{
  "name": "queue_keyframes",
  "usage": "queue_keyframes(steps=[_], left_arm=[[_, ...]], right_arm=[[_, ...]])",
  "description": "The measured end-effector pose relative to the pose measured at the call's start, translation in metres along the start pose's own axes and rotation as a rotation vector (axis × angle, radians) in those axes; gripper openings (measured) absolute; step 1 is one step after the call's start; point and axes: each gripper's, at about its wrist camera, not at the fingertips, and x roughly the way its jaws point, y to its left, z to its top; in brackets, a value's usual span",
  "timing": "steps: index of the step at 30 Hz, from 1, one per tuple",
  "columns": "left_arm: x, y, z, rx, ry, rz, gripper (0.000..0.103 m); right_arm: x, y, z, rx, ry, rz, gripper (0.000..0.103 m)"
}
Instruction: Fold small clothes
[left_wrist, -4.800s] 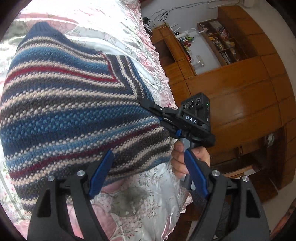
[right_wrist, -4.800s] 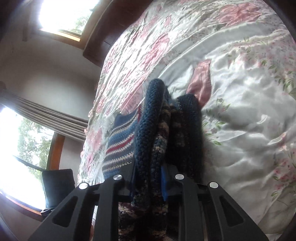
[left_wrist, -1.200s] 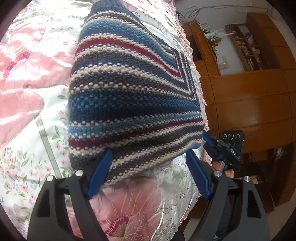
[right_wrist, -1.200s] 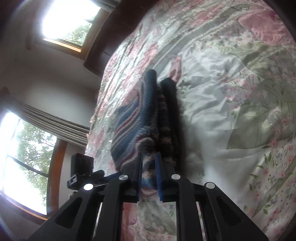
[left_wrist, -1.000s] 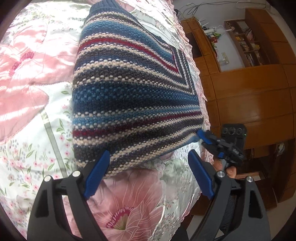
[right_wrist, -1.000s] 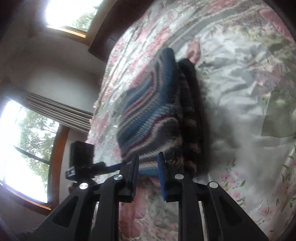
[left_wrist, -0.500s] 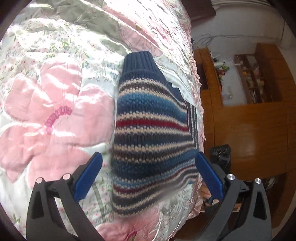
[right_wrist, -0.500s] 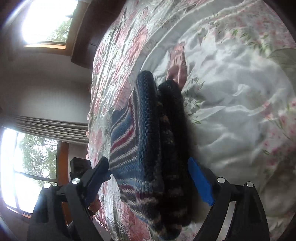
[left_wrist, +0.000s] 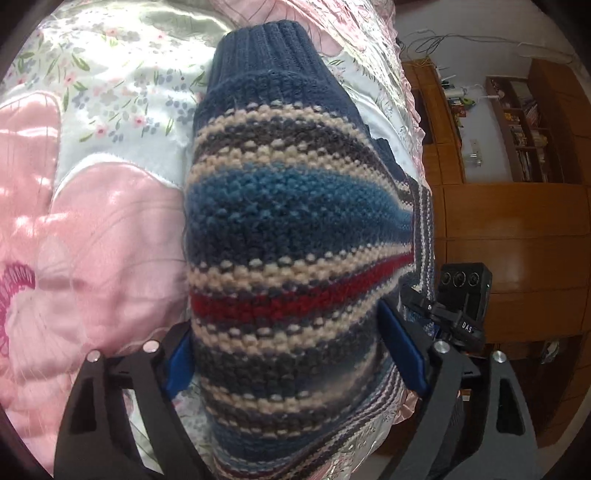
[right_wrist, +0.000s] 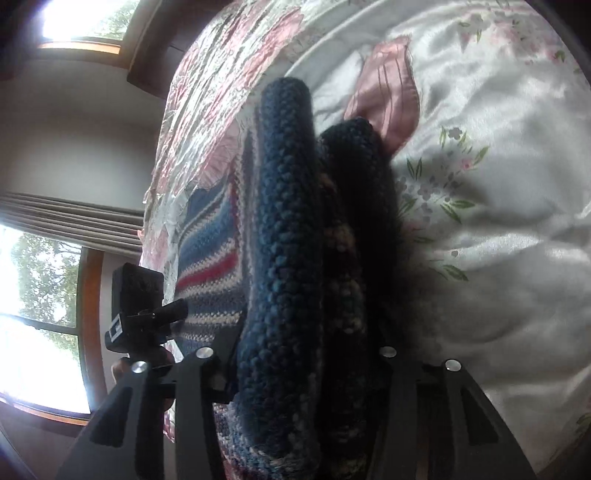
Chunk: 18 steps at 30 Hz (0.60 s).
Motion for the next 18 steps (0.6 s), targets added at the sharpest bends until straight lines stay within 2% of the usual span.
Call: queue_keyframes(steps=[4, 8, 13, 18], left_arm=[[-0.027, -0.014, -0.009, 0.027, 0.001, 0.013, 0.072], [-0.072, -0.012, -0.031, 0.039, -0.011, 0.024, 0.070], [-0.155, 0.016, -0.089, 0.048, -0.059, 0.026, 0.069], [-0.247, 0.065, -0.157, 0.043, -0.166, 0.004, 0.069]], right_arm=[[-0.015, 0.028, -0.017, -0.029, -0.060, -0.002, 0.039], [-0.015, 0.072, -0.049, -0.071, -0.068, 0.041, 0.038], [0.010, 0.133, -0.108, -0.124, -0.049, 0.111, 0.038], [0.057, 0.186, -0.171, -0.151, -0.018, 0.198, 0.038]])
